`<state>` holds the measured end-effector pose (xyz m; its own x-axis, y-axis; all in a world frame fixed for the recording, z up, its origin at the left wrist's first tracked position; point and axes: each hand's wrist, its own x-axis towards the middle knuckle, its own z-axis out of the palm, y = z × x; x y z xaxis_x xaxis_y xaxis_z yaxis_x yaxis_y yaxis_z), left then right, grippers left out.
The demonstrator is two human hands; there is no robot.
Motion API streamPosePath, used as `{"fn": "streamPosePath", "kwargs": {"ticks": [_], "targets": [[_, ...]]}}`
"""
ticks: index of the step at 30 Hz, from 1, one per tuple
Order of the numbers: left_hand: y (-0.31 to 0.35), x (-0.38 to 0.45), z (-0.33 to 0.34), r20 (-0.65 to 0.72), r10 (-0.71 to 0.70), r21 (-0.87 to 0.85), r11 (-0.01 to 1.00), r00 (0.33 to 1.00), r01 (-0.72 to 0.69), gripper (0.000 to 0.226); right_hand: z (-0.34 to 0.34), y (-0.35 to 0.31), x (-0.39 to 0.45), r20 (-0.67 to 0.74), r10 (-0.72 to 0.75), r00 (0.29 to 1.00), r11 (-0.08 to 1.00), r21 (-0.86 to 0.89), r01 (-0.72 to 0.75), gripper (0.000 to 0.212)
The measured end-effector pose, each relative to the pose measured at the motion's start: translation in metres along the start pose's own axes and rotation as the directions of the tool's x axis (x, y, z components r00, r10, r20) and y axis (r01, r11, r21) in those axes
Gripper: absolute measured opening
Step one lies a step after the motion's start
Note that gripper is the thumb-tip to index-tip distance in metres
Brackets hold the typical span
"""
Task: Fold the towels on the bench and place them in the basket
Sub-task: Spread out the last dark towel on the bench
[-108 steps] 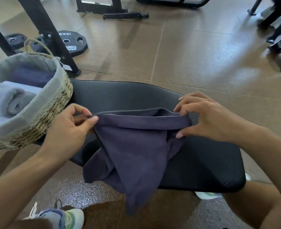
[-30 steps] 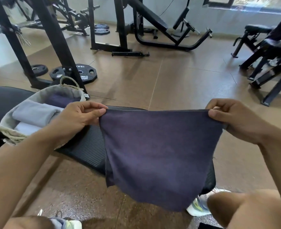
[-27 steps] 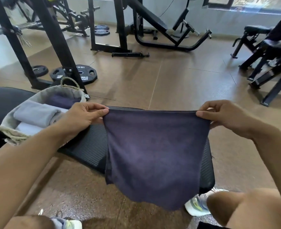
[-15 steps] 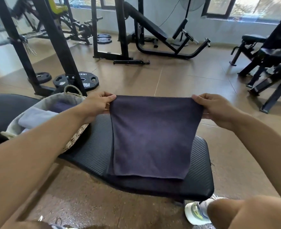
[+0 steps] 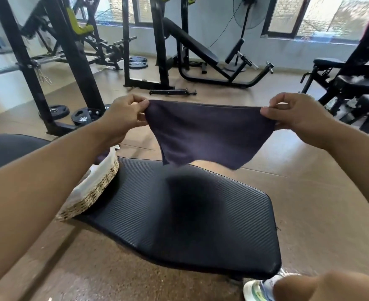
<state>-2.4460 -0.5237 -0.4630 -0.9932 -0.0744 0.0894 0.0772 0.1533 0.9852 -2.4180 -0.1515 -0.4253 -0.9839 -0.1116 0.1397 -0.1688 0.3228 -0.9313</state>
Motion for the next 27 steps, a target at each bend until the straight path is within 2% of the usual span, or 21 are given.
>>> {"fn": "streamPosePath", "kwargs": {"ticks": [3,6,8,10,12,15,17,19,23,27], "targets": [[0.004,-0.025,-0.012,0.116,0.018,-0.078,0.997,0.993,-0.009,0.016,-0.011,-0.009,-0.022,0.083,-0.022,0.996,0.999,-0.031,0.025,0.031],[0.01,-0.048,-0.018,0.164,0.058,-0.075,0.996,0.985,-0.047,0.017,-0.018,-0.018,-0.04,0.116,-0.047,0.992,0.997,-0.056,0.053,0.054],[0.012,-0.059,-0.02,0.196,0.051,-0.092,0.995,0.979,-0.034,0.011,-0.021,-0.02,-0.046,0.139,-0.035,0.99,0.998,-0.055,0.043,0.06],[0.006,-0.063,-0.021,0.227,0.013,-0.108,0.994,0.974,0.012,0.007,-0.019,-0.019,-0.049,0.161,-0.006,0.987,0.999,-0.037,0.013,0.058],[-0.008,-0.061,-0.019,0.231,-0.026,-0.096,0.994,0.973,0.05,0.005,-0.016,-0.008,-0.045,0.153,0.054,0.987,0.996,-0.08,-0.042,0.047],[-0.051,-0.053,-0.007,0.172,-0.089,0.044,0.996,0.981,0.083,0.008,-0.002,0.03,-0.032,0.13,0.23,0.964,0.944,-0.272,-0.189,0.019],[-0.09,-0.046,0.005,0.121,-0.14,0.147,0.982,0.983,0.122,0.008,0.015,0.068,-0.022,0.112,0.318,0.941,0.903,-0.337,-0.265,0.01],[-0.126,-0.038,0.017,0.057,-0.167,0.237,0.96,0.984,0.149,0.01,0.034,0.11,-0.012,0.055,0.364,0.93,0.884,-0.335,-0.326,0.005],[-0.177,-0.015,0.034,-0.043,-0.091,0.405,0.909,0.995,0.1,0.006,0.07,0.173,0.006,-0.089,0.412,0.907,0.869,-0.262,-0.42,0.003],[-0.196,0.011,0.047,-0.074,-0.148,0.419,0.893,0.986,0.165,0.01,0.085,0.214,0.025,-0.203,0.387,0.899,0.897,-0.14,-0.418,0.012]]}}
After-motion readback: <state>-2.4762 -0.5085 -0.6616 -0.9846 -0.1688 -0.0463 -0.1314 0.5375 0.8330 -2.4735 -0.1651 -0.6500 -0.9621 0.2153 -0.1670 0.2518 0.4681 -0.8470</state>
